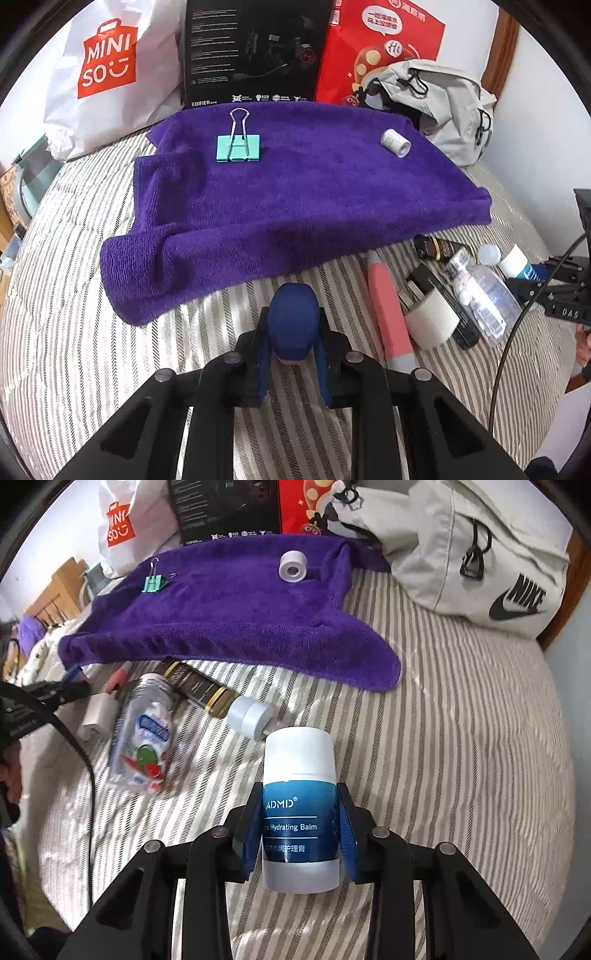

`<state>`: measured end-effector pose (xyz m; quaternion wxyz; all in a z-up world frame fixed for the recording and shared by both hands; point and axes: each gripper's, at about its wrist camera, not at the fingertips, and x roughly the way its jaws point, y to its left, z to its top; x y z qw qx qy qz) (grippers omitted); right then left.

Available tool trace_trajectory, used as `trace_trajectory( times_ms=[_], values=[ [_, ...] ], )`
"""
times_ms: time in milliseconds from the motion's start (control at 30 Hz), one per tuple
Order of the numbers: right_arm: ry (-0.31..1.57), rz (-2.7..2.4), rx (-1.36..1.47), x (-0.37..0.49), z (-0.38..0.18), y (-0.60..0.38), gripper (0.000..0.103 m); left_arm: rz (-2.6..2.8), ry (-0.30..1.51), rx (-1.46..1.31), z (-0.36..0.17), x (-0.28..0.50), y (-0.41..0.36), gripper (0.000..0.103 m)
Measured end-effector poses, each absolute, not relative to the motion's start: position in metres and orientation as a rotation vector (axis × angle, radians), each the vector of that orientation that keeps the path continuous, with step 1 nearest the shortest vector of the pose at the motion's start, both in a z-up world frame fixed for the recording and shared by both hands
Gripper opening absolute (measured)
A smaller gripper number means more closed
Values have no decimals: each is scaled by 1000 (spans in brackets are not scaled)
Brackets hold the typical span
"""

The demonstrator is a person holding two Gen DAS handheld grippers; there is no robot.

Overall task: Organize rigid objects
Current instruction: 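Place the pink tube on the towel by the clip while the right tool sets the balm bottle there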

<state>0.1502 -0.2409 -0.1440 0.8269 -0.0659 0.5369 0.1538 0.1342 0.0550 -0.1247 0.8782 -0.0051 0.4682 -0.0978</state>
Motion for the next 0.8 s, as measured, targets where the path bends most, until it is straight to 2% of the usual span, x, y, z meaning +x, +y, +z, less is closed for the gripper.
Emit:
trace_trajectory(
  times_ms=[267,400,800],
  values=[
    [1121,327,-158,148,-145,-238,37,-184,957,-22,-125,132,53,19],
    [1143,367,-77,150,-142,-247,36,-194,972,-33,-124,133,56,19],
    [1097,444,-51,159,-110,-234,36,-185,919,-83,-96,130,76,19]
  ],
)
